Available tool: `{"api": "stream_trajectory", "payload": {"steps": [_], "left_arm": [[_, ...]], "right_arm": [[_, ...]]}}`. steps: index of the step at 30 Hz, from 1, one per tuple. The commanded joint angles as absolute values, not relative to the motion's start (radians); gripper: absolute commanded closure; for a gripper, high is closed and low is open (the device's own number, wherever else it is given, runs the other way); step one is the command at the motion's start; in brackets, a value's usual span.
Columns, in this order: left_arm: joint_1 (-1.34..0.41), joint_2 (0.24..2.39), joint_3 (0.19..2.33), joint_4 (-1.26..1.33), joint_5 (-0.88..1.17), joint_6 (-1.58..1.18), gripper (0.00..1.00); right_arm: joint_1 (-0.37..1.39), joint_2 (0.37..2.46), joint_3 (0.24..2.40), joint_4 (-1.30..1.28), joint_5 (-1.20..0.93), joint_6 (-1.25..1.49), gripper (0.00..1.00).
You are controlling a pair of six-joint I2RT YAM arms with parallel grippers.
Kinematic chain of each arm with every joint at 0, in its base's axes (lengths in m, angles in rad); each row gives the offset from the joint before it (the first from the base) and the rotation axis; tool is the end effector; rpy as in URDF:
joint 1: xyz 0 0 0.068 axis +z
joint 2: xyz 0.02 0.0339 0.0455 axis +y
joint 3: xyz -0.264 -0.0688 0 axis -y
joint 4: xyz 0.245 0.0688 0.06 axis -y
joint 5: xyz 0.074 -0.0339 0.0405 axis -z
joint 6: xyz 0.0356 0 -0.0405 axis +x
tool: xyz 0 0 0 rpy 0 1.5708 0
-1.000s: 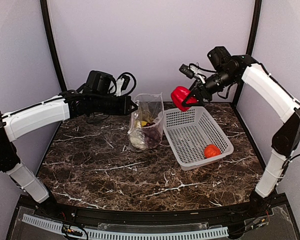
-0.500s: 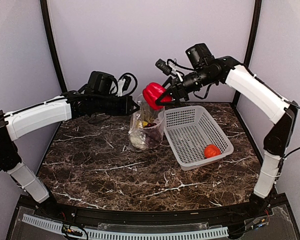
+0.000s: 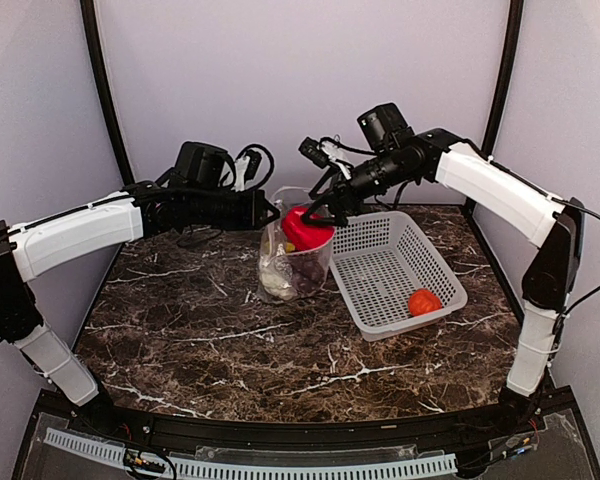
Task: Place the food in the zip-top bag and seal the zipper
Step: Place the fake vegetable in the zipper food storage bag, then adjust the zipper food storage bag at the center of the board.
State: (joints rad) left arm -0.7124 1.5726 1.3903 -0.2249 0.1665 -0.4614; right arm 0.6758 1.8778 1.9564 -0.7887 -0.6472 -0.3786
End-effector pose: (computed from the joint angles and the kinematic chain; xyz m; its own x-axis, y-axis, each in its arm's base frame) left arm 0.2780 -0.2479 0.3489 -0.6066 -0.0562 -0.7930 0.5469 0.6945 -0.4676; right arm 0.3119 0.2776 0.3775 -0.1563 -0.5033 -0.8499 -0.9831 0.1619 0.0850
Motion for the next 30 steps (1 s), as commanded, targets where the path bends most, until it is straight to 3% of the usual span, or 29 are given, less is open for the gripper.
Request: {"api": "stream_trajectory", "payload": {"steps": [1, 11, 19, 30], "left_arm": [[-0.715, 1.541, 1.392, -0.192, 0.164, -0.478, 0.99], [-0.715, 1.538, 1.394, -0.202, 0.160, -0.468, 0.99], [-0.715, 1.503, 1.356, -0.099, 0.236, -0.530, 0.99], [-0.715, 1.554, 1.398, -0.137, 0.271, -0.519, 0.99]], "right_arm": [[0.694, 1.885, 1.945, -0.749, -0.568, -0.362, 0.09], [0.695, 1.795, 1.947, -0.816, -0.600, -0.448, 0.01], [0.670, 1.711, 1.794, -0.722, -0.347, -0.274, 0.01], [0.667, 1.776, 1.766, -0.753, -0.238, -0.141, 0.45]]}}
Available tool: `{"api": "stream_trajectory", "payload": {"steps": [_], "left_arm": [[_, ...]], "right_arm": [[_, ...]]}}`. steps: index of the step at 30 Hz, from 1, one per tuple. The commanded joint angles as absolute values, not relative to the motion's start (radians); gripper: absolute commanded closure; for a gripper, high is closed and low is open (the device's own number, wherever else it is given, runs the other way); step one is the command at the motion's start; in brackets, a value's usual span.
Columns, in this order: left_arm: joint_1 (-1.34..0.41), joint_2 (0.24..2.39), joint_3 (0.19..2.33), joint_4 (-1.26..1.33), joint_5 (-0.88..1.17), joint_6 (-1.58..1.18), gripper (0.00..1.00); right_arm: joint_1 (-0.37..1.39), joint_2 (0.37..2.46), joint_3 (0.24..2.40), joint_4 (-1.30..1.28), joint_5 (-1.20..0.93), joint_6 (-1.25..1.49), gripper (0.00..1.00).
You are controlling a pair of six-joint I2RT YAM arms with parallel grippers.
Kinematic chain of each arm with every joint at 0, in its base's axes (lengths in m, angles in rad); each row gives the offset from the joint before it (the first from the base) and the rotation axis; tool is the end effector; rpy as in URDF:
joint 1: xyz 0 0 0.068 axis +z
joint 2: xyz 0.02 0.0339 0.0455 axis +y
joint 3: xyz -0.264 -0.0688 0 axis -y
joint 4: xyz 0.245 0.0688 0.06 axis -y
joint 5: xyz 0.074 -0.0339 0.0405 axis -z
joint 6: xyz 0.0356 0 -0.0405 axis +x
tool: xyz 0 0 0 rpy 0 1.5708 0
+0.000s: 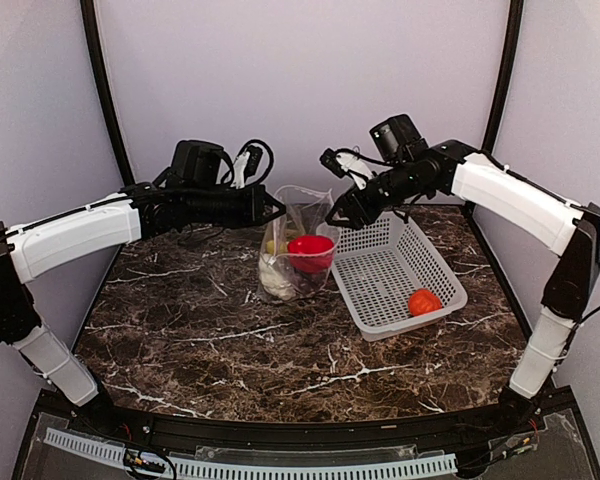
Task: Place the food in the zip-top bag and seal the zipper
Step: Adjust the zipper food storage bag at the center of the board.
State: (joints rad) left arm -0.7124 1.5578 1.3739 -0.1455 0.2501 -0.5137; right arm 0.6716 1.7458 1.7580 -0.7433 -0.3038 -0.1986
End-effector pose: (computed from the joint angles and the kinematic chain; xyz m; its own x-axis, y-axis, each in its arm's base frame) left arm 0.2751 -0.2492 0.3566 -0.6115 -0.1009 -0.7848 0.5856 0.6092 -0.5347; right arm 0.2991 0.2514 0.3644 -0.3609 -0.5273 -0.7692 -0.8561 0.5145 0.0489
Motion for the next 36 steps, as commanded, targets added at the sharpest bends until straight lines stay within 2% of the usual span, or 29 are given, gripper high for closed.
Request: {"api": "stream_trajectory", "payload": {"steps": [1, 2, 6, 11, 13, 16, 18, 21, 26, 32, 34, 36], "left_arm": [[-0.714, 1.554, 1.396, -0.141, 0.268, -0.517, 0.99], [-0.714, 1.552, 1.395, -0.142, 0.264, -0.515, 0.99], [-0.715, 1.549, 1.390, -0.154, 0.247, -0.506, 0.99], [-0.715, 1.553, 1.375, -0.151, 0.237, -0.493, 0.99], [-0.715, 1.559, 1.384, -0.156, 0.254, -0.492, 0.99], [-0.715, 1.570, 1.510, -0.251, 0.282, -0.451, 0.99], [-0.714, 1.555, 1.611, -0.400, 0.186, -0.378, 0.99], [-0.702, 1.509, 1.606, -0.505, 0.053, -0.363, 0.99], [-0.684, 1.636, 1.669, -0.719, 0.229, -0.411, 0.99], [-0.689, 1.542, 1.600, -0.539, 0.324, -0.504, 0.99], [-0.683, 1.493, 1.558, -0.481, 0.286, -0.488, 0.99], [-0.642, 1.510, 1.567, -0.534, 0.157, -0.453, 0.99]], "right_arm": [[0.667, 1.783, 1.773, -0.762, -0.239, -0.142, 0.51], [0.667, 1.785, 1.780, -0.773, -0.242, -0.142, 0.54], [0.665, 1.795, 1.798, -0.804, -0.258, -0.133, 0.78], [0.645, 1.833, 1.855, -0.823, -0.449, -0.098, 0.94], [0.640, 1.881, 1.981, -0.851, -0.531, -0.077, 1.00], [0.640, 1.971, 2.226, -0.908, -0.656, -0.055, 1.00], [0.646, 1.981, 2.303, -0.881, -0.680, -0.043, 1.00], [0.647, 1.981, 2.312, -0.832, -0.672, -0.034, 1.00], [0.647, 2.015, 2.307, -0.842, -0.703, -0.026, 1.00], [0.649, 1.983, 2.275, -0.840, -0.709, -0.037, 1.00], [0.649, 1.971, 2.260, -0.809, -0.638, -0.053, 1.00], [0.643, 2.012, 2.295, -0.812, -0.590, -0.062, 1.00]]}}
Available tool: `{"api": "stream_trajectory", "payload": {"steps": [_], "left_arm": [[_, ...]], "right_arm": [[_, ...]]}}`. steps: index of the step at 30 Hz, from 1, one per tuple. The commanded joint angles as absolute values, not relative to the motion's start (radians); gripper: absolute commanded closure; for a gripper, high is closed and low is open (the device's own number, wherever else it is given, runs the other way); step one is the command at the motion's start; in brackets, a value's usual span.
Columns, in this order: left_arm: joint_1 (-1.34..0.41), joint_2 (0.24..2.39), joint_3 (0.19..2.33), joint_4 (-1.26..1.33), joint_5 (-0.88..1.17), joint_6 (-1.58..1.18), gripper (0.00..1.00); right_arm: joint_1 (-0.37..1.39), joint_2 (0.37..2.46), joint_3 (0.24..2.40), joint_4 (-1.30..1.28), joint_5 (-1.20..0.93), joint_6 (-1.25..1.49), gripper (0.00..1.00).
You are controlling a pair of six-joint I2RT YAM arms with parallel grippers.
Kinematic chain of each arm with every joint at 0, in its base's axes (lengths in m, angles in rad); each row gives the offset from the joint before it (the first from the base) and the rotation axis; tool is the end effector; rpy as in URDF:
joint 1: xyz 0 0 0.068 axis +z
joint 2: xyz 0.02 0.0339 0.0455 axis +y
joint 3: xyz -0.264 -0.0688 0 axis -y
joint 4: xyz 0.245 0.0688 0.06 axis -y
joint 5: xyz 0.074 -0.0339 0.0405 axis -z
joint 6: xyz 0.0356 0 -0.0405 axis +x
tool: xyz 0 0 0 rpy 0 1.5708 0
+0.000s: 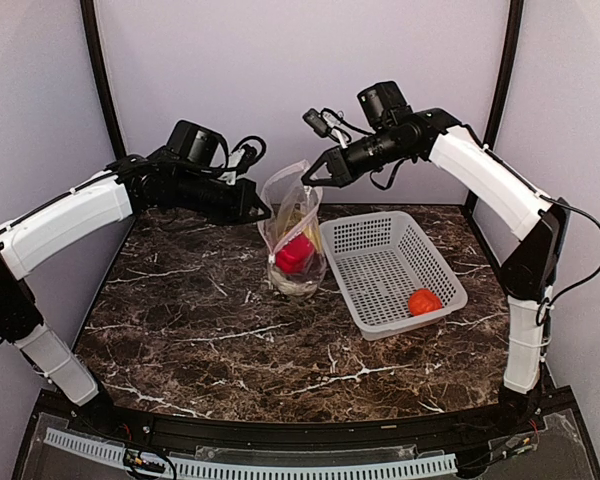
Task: Place the food in the zip-top bag and seal the zipper
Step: Adjust the zipper food storage bag at the center of the board.
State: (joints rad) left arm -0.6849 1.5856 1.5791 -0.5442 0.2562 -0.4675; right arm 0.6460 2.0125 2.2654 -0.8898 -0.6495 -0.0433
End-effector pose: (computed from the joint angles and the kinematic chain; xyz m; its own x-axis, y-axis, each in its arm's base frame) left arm 0.2744 -0.2358 0.3791 -0.7129 0.0194 -0.7010 0.5129 0.6960 -0.5024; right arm 0.3362 0.2805 0.4107 -0.4369 -0.3725 -0.8188 -0.8874 0.3274 0.3245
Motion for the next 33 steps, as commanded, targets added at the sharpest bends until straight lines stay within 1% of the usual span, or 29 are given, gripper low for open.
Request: {"api": "stream_trajectory", "payload": {"steps": [1, 3, 5, 6, 7, 10, 11, 13, 16, 18, 19, 22, 23, 24, 26, 27, 28, 30, 32, 33], "left_arm": [[-0.601, 1.562, 1.613, -0.574, 0.107, -0.453, 0.99], [-0.580, 1.626, 1.668, -0.664, 0.116, -0.442, 0.99], [-0.578, 1.629, 1.627, -0.640, 0.203, -0.461, 0.99], [-0.578, 1.604, 1.599, -0.550, 0.248, -0.503, 0.99], [-0.581, 1.587, 1.539, -0.456, 0.334, -0.555, 0.99], [-0.597, 1.505, 1.453, -0.301, 0.439, -0.625, 0.99], [-0.600, 1.493, 1.417, -0.237, 0.461, -0.640, 0.99], [-0.596, 1.482, 1.376, -0.199, 0.448, -0.619, 0.99], [-0.574, 1.564, 1.419, -0.315, 0.382, -0.618, 0.99], [-0.600, 1.572, 1.467, -0.295, 0.484, -0.616, 0.99], [-0.614, 1.562, 1.451, -0.237, 0.478, -0.607, 0.99], [-0.568, 1.549, 1.424, -0.257, 0.308, -0.577, 0.99], [-0.538, 1.559, 1.445, -0.272, 0.323, -0.596, 0.99], [-0.526, 1.576, 1.473, -0.253, 0.407, -0.613, 0.99], [-0.538, 1.582, 1.491, -0.083, 0.535, -0.711, 0.99], [-0.544, 1.581, 1.496, 0.056, 0.564, -0.780, 0.99], [-0.552, 1.584, 1.523, 0.095, 0.590, -0.806, 0.99], [-0.555, 1.603, 1.566, 0.072, 0.561, -0.805, 0.99], [-0.553, 1.639, 1.572, -0.112, 0.475, -0.715, 0.99], [-0.553, 1.679, 1.573, -0.156, 0.455, -0.702, 0.99]], "right_arm": [[0.633, 2.039, 2.336, -0.823, -0.612, -0.047, 1.00], [0.616, 2.079, 2.351, -0.825, -0.676, -0.015, 1.00], [0.611, 2.101, 2.333, -0.823, -0.682, -0.011, 1.00], [0.609, 2.107, 2.325, -0.827, -0.693, -0.011, 0.99], [0.604, 2.109, 2.315, -0.831, -0.718, -0.011, 0.97], [0.600, 2.080, 2.283, -0.821, -0.759, -0.014, 0.91], [0.600, 2.063, 2.275, -0.817, -0.756, -0.022, 0.86], [0.592, 2.045, 2.268, -0.817, -0.752, -0.033, 0.78], [0.567, 2.019, 2.262, -0.829, -0.793, -0.034, 0.62], [0.545, 1.972, 2.230, -0.830, -0.811, -0.042, 0.51], [0.535, 1.942, 2.201, -0.824, -0.814, -0.052, 0.47], [0.508, 1.851, 2.127, -0.825, -0.814, -0.135, 0.37], [0.498, 1.821, 2.103, -0.833, -0.805, -0.164, 0.36], [0.488, 1.793, 2.074, -0.845, -0.798, -0.203, 0.34], [0.461, 1.735, 1.976, -0.861, -0.752, -0.259, 0.34], [0.445, 1.709, 1.924, -0.865, -0.727, -0.282, 0.35], [0.428, 1.688, 1.880, -0.870, -0.710, -0.302, 0.37], [0.401, 1.662, 1.807, -0.915, -0.679, -0.364, 0.38], [0.394, 1.646, 1.739, -0.959, -0.621, -0.434, 0.40], [0.390, 1.637, 1.701, -0.974, -0.593, -0.457, 0.41]]}}
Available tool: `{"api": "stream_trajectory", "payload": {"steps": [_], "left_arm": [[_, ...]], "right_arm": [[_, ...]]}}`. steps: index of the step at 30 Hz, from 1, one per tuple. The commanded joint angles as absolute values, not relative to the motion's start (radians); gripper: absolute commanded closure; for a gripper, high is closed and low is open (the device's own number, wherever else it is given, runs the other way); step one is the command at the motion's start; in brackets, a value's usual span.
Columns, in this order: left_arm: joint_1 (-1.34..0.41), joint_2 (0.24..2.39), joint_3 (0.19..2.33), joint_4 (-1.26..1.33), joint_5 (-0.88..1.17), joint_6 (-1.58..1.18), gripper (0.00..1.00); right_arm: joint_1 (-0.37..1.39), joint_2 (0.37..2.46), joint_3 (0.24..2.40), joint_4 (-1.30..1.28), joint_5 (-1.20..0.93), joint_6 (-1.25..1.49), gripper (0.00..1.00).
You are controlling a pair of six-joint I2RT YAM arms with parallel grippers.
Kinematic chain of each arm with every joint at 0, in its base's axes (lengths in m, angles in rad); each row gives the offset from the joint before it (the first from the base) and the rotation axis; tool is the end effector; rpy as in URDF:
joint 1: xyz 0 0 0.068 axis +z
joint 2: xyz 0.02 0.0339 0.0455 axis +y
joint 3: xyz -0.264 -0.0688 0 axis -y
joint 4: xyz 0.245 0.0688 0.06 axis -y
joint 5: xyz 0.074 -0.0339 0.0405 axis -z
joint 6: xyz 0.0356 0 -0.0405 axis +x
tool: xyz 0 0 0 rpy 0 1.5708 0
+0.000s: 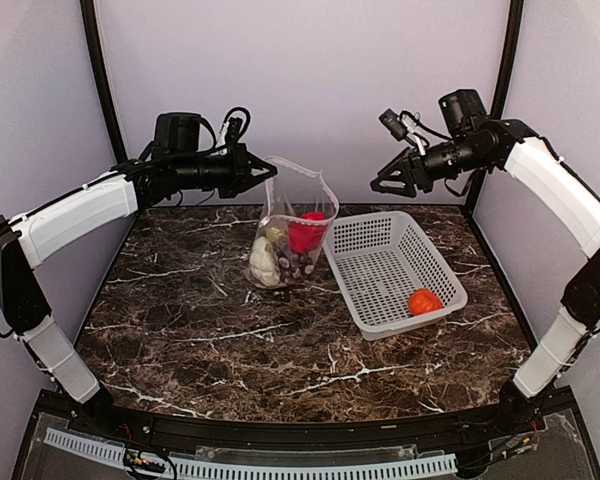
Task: Place the food in the zip-top bag and seal the zipper
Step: Adjust the zipper food storage bag at the center of the board, then pick up the fake vegetable from the bin.
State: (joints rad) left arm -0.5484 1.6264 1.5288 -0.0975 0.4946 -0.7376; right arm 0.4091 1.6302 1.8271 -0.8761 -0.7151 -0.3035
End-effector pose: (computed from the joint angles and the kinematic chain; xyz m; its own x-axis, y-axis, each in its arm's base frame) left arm 0.3220 -0.2165 0.3925 -0.6983 -0.2671 -0.6642 0.5224 0.4442 -0.7279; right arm 0.3051 0.1577 0.4204 -0.3203 -0.3848 -0.8656 -0.9055 0.3927 0.1605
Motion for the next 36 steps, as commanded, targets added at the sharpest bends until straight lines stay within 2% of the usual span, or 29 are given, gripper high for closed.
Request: {"api": "stream_trajectory", "payload": {"steps": [1, 4, 7, 13, 18, 22, 31, 34, 35, 36], "left_arm": [[-0.553, 1.699, 1.573, -0.216, 0.453, -0.685, 0.99], [-0.558, 1.729, 1.531, -0.212, 0.521, -0.701, 0.99], [-0.566, 1.680, 1.469, -0.214, 0.499, -0.678, 0.99], [-0.567, 1.634, 1.514, -0.397, 0.473, -0.599, 0.99], [-0.607, 1.593, 1.497, -0.393, 0.481, -0.602, 0.99], [-0.630, 1.577, 1.504, -0.372, 0.482, -0.605, 0.99], [-0.632, 1.573, 1.478, -0.315, 0.484, -0.618, 0.99], [-0.632, 1.577, 1.464, -0.297, 0.493, -0.627, 0.99], [-0.632, 1.576, 1.460, -0.296, 0.491, -0.627, 0.99], [-0.631, 1.576, 1.460, -0.293, 0.489, -0.627, 0.99]], "right_arm": [[0.385, 1.627, 1.664, -0.984, -0.566, -0.476, 0.41], [0.368, 1.595, 1.575, -1.006, -0.502, -0.518, 0.42], [0.351, 1.584, 1.540, -1.031, -0.434, -0.547, 0.42], [0.347, 1.616, 1.494, -1.109, -0.303, -0.614, 0.46], [0.347, 1.665, 1.461, -1.145, -0.252, -0.611, 0.45], [0.347, 1.724, 1.445, -1.164, -0.197, -0.597, 0.40], [0.351, 1.786, 1.405, -1.164, -0.169, -0.552, 0.20], [0.351, 1.797, 1.375, -1.154, -0.152, -0.537, 0.18], [0.352, 1.800, 1.367, -1.148, -0.136, -0.531, 0.16], [0.353, 1.801, 1.360, -1.141, -0.112, -0.522, 0.06]]}}
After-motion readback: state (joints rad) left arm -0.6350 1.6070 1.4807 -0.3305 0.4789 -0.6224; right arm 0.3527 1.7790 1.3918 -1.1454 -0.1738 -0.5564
